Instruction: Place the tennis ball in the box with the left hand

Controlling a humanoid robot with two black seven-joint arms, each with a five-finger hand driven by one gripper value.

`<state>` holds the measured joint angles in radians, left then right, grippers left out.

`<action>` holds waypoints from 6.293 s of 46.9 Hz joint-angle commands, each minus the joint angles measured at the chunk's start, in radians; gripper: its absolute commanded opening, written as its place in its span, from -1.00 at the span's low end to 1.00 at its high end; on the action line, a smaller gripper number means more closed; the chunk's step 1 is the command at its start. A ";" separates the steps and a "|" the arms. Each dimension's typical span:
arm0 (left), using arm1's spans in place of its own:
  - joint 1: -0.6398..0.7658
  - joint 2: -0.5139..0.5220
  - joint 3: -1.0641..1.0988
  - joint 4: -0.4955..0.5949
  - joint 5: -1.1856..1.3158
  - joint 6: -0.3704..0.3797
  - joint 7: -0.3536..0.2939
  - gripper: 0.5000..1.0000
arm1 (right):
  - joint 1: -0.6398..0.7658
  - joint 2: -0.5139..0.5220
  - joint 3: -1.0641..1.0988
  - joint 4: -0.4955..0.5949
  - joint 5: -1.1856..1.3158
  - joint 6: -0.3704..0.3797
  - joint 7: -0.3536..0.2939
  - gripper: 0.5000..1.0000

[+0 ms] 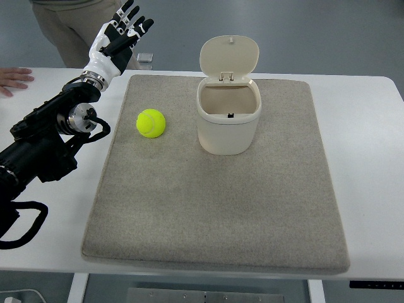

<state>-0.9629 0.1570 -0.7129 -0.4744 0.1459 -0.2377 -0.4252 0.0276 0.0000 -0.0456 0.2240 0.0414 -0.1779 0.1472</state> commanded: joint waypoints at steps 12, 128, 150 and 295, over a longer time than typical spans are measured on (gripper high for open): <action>0.003 -0.002 -0.003 0.002 0.000 0.000 -0.001 0.96 | 0.000 0.000 0.000 0.000 0.000 0.000 0.000 0.75; -0.384 0.276 1.034 -0.222 0.492 -0.035 0.106 0.77 | 0.000 0.000 0.000 0.000 0.000 0.000 0.000 0.75; -0.413 0.288 0.994 -0.302 0.552 -0.035 0.111 0.76 | 0.000 0.000 0.000 0.000 0.000 0.000 0.000 0.75; -0.329 0.315 0.988 -0.328 0.756 -0.002 0.059 0.72 | 0.000 0.000 0.000 0.000 0.000 0.000 0.000 0.75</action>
<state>-1.2924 0.4740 0.2759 -0.8030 0.9020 -0.2421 -0.3667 0.0276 0.0000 -0.0457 0.2240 0.0414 -0.1779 0.1472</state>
